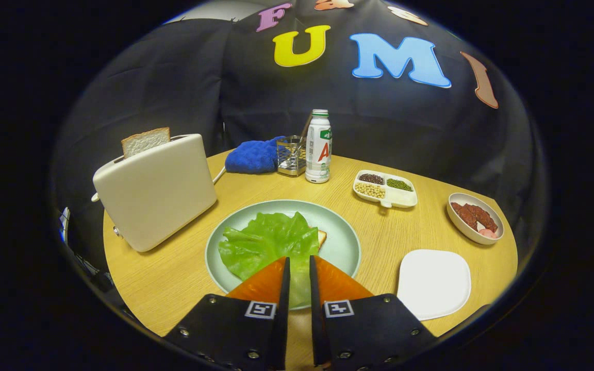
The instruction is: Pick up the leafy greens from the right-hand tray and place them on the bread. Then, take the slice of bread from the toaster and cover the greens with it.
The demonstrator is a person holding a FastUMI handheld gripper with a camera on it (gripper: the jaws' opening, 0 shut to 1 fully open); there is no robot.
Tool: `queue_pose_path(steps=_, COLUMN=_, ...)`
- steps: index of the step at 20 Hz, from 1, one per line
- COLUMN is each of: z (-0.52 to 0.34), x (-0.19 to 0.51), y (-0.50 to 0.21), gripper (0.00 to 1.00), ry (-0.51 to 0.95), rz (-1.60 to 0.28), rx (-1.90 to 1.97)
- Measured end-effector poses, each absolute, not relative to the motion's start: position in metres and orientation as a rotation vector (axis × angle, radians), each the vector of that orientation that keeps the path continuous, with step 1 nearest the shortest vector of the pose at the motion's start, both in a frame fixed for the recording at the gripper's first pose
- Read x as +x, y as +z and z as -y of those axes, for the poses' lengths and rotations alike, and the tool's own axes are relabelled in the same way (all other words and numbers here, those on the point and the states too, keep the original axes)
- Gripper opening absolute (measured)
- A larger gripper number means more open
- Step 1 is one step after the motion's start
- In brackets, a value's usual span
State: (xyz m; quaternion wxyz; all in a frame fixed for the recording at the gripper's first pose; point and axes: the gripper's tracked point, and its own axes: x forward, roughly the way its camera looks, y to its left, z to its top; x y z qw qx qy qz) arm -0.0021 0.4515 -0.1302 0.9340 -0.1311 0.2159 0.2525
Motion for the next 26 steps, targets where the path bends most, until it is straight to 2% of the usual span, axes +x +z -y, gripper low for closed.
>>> queue_pose_path(steps=1, z=-0.452, x=-0.003, y=-0.124, gripper=0.24, ry=0.509, rz=-0.421, rx=-0.255)
queue_pose_path(steps=7, z=-0.480, x=-0.023, y=-0.056, gripper=0.24, ry=0.500, rz=-0.177, rx=-0.147)
queue_pose_path(steps=11, z=-0.515, x=-0.042, y=-0.031, gripper=0.24, ry=0.476, rz=-0.081, rx=-0.125)
queue_pose_path(steps=17, z=-0.588, x=-0.075, y=-0.014, gripper=0.24, ry=0.487, rz=-0.004, rx=-0.088)
queue_pose_path(steps=19, z=-0.615, x=-0.082, y=-0.011, gripper=0.36, ry=0.490, rz=0.014, rx=-0.083)
queue_pose_path(steps=26, z=-0.708, x=-0.098, y=-0.010, gripper=0.37, ry=0.507, rz=0.008, rx=-0.064)
